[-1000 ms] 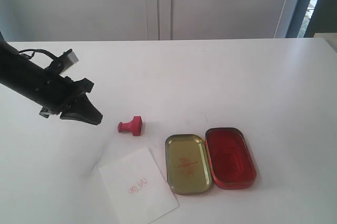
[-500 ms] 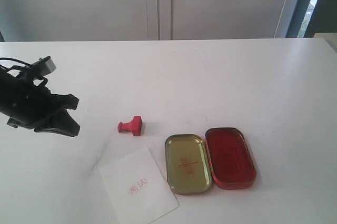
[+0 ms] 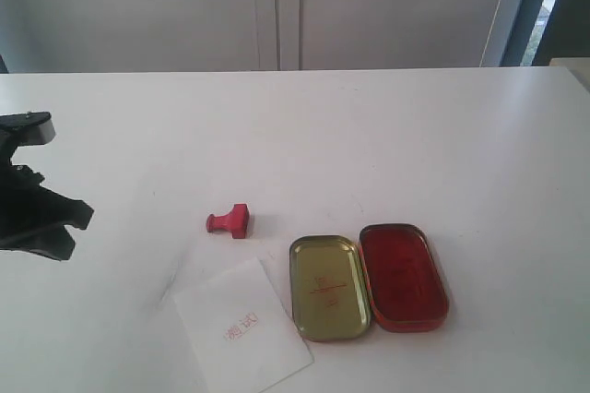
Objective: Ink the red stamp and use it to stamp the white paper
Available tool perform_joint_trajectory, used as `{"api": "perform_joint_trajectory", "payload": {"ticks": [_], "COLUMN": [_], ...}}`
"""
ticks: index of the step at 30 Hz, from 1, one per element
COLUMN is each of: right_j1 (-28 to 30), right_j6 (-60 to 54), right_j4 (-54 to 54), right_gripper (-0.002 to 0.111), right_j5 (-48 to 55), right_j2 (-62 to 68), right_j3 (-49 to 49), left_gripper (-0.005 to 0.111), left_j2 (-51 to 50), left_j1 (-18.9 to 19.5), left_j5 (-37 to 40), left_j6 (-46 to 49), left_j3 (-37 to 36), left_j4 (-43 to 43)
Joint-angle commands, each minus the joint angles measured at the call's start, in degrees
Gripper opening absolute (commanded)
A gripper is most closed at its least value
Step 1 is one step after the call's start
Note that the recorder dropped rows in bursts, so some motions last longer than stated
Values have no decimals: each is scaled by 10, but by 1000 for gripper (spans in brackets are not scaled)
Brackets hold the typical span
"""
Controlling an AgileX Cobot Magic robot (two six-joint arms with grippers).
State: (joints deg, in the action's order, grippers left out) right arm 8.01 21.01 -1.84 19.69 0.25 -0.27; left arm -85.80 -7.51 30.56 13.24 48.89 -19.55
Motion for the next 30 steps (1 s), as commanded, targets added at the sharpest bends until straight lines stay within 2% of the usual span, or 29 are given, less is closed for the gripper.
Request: {"api": "perform_joint_trajectory", "payload": {"ticks": [1,6,17,30], "right_j1": [-2,-2,-2,-2], "right_j6": [-3,-3,-3,-3], "right_j4": [-3,-3,-3,-3], "right_gripper": [0,0,0,0], "right_j5": [-4,-4,-4,-4], "right_j2": [-3,-3,-3,-3], "right_j3": [3,3,3,3], "left_gripper": [0,0,0,0], "left_j2": [41,74,149,290], "left_j1": [-1,-1,-1,-1], "left_j5": [-9,-6,21,-17], "left_j6": [-63,-117,-118,-118], "left_j3": [-24,-31,-36,-145], "left_j4": [73,139,141,141]}}
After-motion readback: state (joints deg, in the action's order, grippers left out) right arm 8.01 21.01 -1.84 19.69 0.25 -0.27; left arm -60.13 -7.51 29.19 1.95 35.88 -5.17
